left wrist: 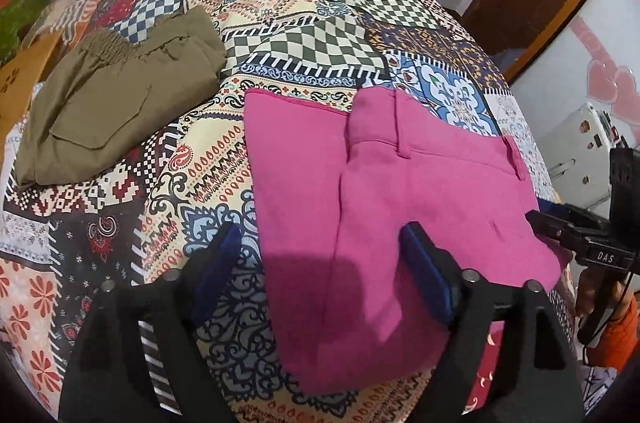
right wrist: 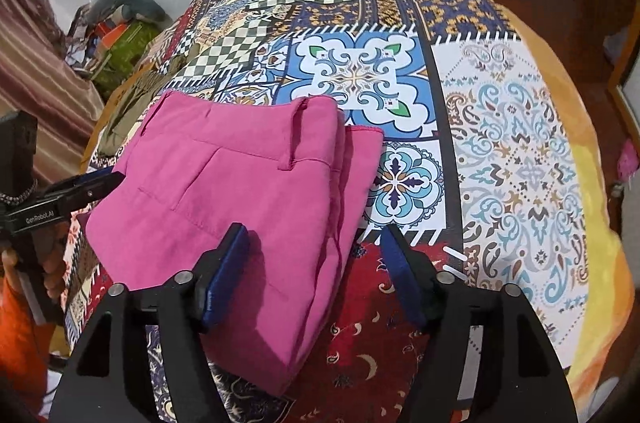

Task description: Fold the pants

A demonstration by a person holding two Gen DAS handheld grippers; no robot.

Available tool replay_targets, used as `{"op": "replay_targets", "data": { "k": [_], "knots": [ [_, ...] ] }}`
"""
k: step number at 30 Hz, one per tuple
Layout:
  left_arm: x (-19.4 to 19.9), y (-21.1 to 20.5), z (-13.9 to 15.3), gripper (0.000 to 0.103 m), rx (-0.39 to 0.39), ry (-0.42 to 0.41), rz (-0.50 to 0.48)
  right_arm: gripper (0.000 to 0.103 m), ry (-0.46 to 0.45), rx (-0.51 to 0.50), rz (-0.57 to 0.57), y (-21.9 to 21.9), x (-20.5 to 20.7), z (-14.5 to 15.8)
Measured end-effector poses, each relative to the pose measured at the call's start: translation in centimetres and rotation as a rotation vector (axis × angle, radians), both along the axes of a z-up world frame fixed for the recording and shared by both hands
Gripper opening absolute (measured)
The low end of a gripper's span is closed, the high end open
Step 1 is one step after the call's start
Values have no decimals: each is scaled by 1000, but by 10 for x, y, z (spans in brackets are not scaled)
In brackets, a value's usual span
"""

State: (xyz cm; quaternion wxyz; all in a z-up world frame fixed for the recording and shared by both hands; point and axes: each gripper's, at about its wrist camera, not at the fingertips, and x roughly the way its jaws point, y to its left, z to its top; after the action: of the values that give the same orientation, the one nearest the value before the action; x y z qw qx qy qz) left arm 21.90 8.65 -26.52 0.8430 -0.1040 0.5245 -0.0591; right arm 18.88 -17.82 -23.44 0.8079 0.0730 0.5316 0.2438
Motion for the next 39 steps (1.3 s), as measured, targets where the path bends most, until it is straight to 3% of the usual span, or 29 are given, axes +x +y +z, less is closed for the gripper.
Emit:
{"op": "replay_targets", "data": {
  "k": [12,15,22,29,39],
  "knots": [
    [19,-10,-4,85,-33,11,-36,74,40,93,16,-1,18,-10],
    [21,-9,-5,79,-58,0,-18,73,37,106,13,1,21,-10],
    [19,-13,-2,48,-118,0,-49,51,27,153,25,1,17,-8],
    [18,-17,5,27,-85,-25,-51,28,17,175,12,-4,18,-6],
    [9,-30,22,17,12,-75,-71,15,-88,155,19,-4,11,17]
  ]
}}
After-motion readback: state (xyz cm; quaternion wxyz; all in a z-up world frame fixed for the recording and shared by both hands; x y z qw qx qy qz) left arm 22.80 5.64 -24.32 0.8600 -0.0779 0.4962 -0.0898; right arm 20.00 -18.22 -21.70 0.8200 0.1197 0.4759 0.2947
